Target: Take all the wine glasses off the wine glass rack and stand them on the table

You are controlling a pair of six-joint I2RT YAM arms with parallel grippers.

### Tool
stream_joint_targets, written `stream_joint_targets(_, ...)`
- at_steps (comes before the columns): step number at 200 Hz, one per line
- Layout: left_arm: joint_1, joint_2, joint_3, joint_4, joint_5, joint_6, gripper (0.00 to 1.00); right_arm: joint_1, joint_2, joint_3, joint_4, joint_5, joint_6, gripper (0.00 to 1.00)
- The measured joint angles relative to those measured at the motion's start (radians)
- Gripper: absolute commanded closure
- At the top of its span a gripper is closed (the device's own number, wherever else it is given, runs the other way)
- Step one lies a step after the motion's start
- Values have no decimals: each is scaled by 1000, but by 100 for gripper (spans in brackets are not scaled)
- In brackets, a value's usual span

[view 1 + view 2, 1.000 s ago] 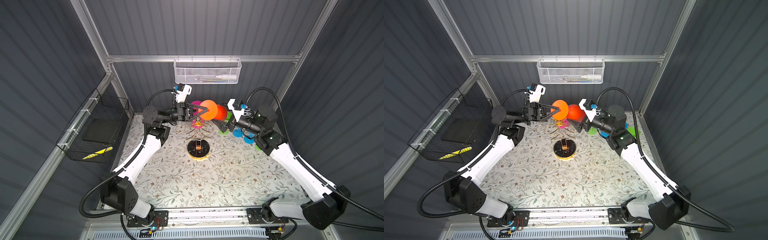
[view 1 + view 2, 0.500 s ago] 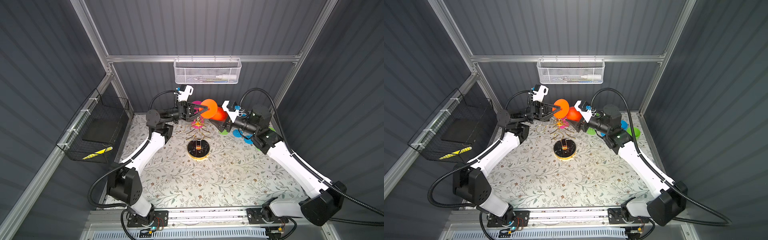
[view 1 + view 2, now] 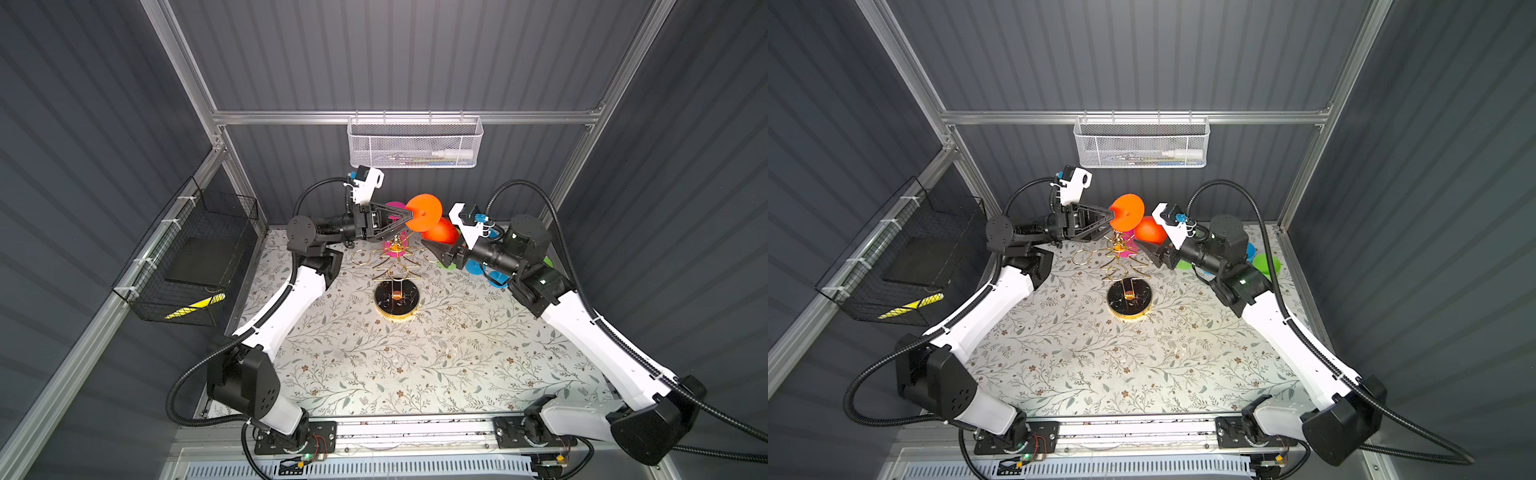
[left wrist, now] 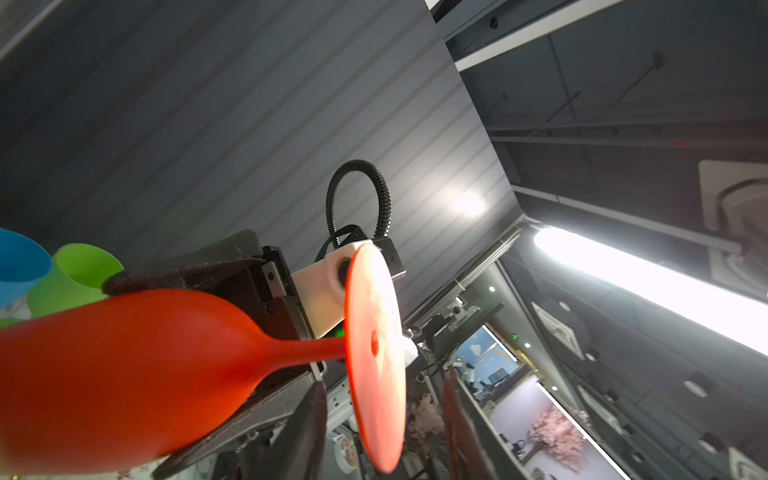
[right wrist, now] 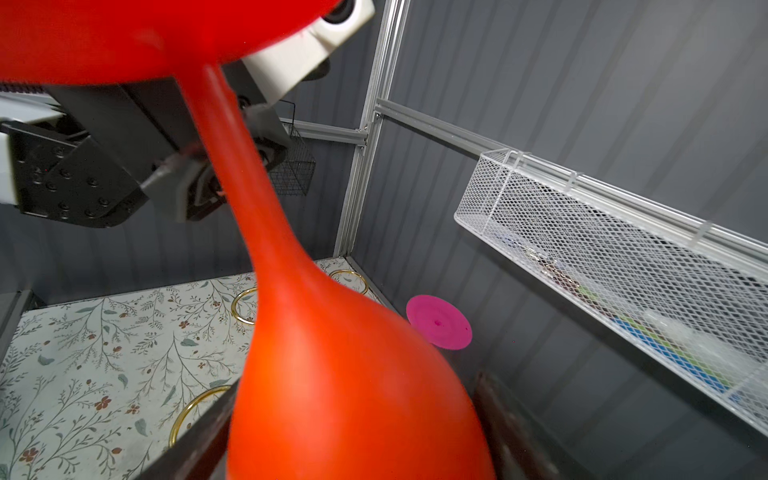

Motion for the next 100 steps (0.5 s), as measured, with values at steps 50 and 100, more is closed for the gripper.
stream_joint_targets(50,0,-153,43,-646,-107,629,37,0,-49,8,-138,15,93,41)
stream_joint_targets(100,-5,-383,-163,-886,-460,1259,39,9,-55,95,-377,23,163,44)
